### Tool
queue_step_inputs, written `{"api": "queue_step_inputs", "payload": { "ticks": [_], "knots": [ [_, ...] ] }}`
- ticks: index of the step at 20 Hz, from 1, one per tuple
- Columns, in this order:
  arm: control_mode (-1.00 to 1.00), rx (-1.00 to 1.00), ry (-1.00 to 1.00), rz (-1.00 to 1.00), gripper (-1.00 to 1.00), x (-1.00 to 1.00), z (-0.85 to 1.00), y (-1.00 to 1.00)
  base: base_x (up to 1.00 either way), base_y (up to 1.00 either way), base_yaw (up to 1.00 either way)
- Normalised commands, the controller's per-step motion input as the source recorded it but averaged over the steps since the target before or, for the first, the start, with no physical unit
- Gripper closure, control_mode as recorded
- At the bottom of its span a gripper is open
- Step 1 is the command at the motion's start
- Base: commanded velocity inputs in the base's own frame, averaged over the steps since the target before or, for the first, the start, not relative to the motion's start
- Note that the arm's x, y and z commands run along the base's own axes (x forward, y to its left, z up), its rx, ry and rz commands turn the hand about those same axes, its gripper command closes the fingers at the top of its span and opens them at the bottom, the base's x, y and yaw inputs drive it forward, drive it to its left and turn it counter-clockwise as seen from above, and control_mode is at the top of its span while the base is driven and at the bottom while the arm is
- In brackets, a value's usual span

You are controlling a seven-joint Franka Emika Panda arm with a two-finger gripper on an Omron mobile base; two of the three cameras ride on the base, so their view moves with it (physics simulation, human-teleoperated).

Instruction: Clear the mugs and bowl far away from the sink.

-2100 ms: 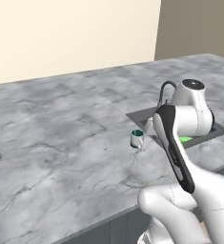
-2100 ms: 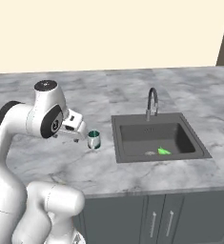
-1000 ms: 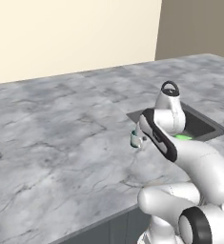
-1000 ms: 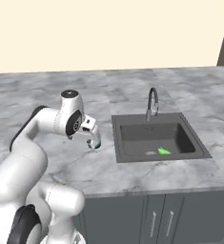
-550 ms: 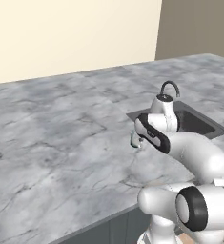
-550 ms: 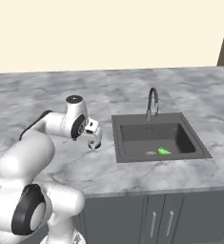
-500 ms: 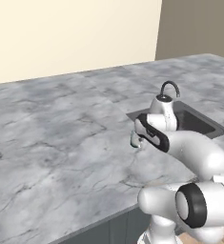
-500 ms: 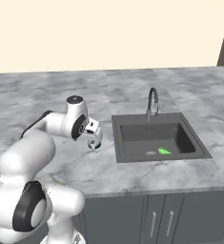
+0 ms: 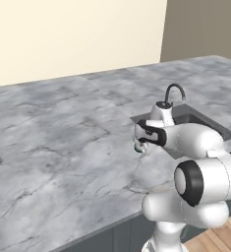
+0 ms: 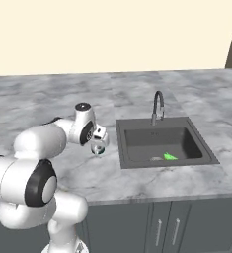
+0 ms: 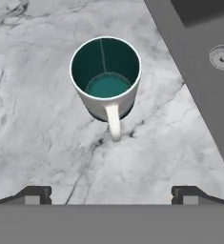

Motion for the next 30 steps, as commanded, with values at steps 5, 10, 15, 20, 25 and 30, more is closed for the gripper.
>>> {"api": "queue_step_inputs", "payload": {
  "ticks": [5, 10, 15, 20, 25, 30],
  "knots": [
    [-1.0, 0.0, 0.0, 0.0, -1.0, 0.3, -0.34, 0.0, 0.0, 0.0, 0.0],
    [-1.0, 0.0, 0.0, 0.0, -1.0, 0.29, -0.39, -0.01, 0.0, 0.0, 0.0],
    [-1.0, 0.0, 0.0, 0.0, -1.0, 0.38, -0.21, -0.08, 0.0, 0.0, 0.0],
    [-1.0, 0.0, 0.0, 0.01, -1.0, 0.35, -0.11, -0.03, 0.0, 0.0, 0.0],
    [-1.0, 0.0, 0.0, 0.0, 1.0, -0.01, -0.06, 0.0, 0.0, 0.0, 0.0],
    [-1.0, 0.0, 0.0, 0.0, 1.0, -0.17, -0.09, 0.0, 0.0, 0.0, 0.0]
  ]
}}
